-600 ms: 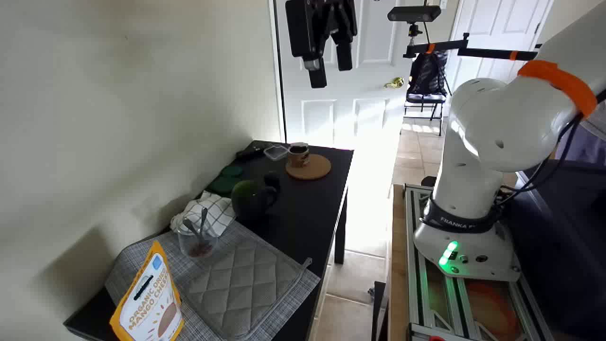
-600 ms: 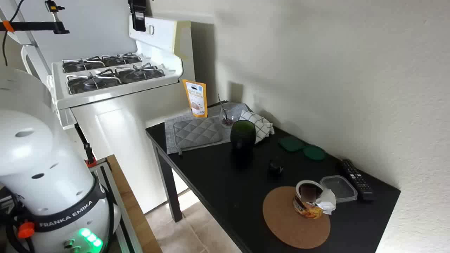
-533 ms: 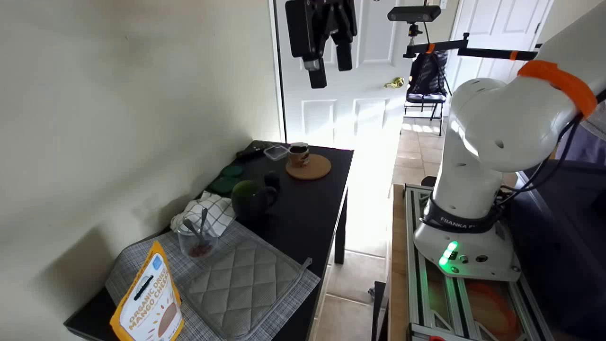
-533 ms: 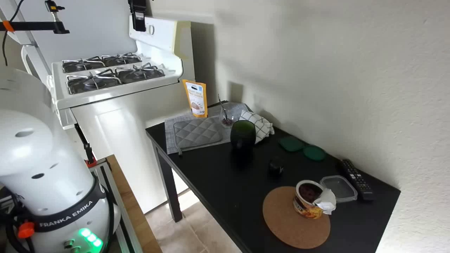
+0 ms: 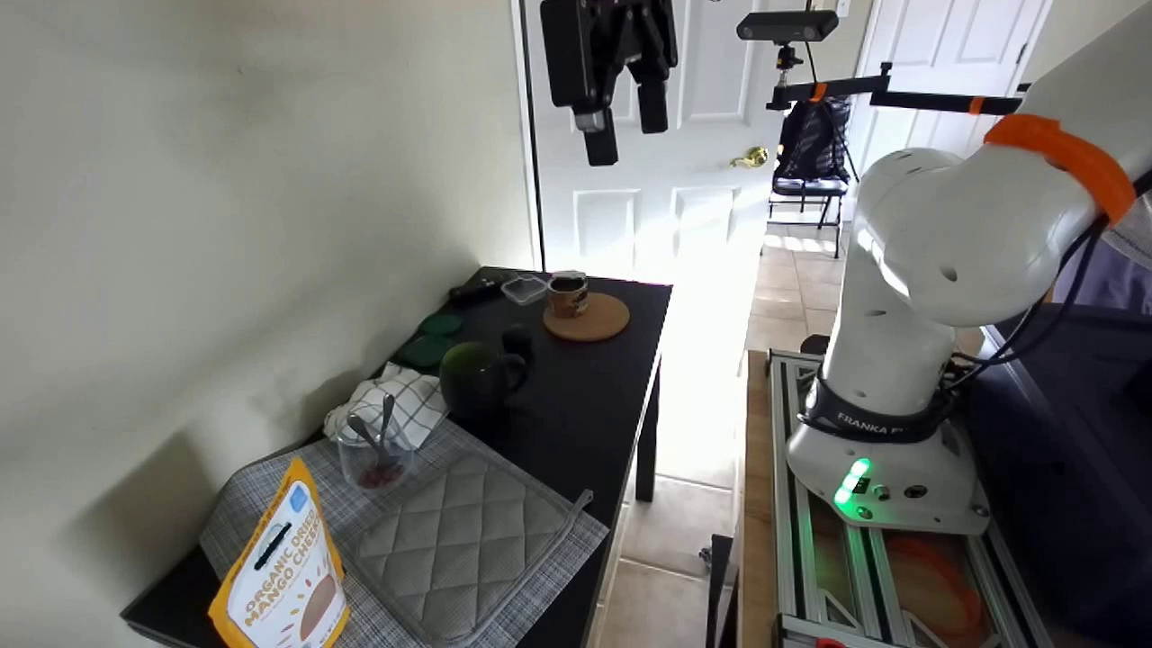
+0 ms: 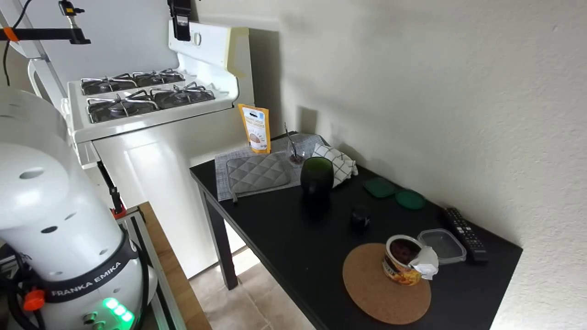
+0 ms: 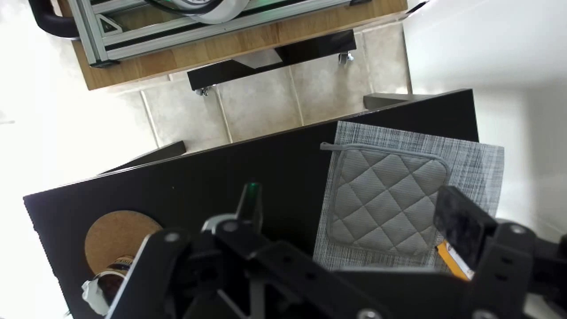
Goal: Pick up the black remote and put it on the gray oven mat
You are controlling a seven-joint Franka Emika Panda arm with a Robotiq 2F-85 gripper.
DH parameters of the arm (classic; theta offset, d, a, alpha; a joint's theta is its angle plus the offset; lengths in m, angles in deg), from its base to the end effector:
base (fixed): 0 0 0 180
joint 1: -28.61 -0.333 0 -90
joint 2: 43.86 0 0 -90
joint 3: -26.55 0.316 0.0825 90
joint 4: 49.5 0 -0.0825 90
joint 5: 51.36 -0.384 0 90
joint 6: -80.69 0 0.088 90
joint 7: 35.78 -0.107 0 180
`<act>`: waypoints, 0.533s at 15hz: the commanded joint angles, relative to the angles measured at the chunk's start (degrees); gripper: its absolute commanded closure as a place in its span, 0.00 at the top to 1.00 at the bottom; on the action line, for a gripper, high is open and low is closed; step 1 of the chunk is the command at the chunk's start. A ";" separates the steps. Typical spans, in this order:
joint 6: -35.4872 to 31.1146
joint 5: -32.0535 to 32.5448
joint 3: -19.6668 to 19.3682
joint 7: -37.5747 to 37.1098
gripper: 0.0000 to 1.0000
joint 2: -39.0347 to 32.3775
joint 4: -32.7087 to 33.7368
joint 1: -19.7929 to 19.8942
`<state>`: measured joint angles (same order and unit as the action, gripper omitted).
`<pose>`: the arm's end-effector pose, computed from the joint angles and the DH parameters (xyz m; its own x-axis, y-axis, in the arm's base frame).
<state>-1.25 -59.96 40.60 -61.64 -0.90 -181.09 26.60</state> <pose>0.2857 0.1246 0.5858 0.9655 -0.2352 -0.1114 -0.2282 -0.9710 0.0719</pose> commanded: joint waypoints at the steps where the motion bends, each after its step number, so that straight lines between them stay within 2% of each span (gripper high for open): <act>1: -3.99 2.20 -2.69 -0.28 1.00 -1.95 0.93 4.26; 5: -7.63 4.83 -9.92 3.03 1.00 -8.09 2.43 9.37; 8: -8.38 6.89 -15.82 4.75 1.00 -16.01 5.12 13.12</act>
<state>-9.37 -54.58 28.91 -58.23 -8.43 -179.94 36.86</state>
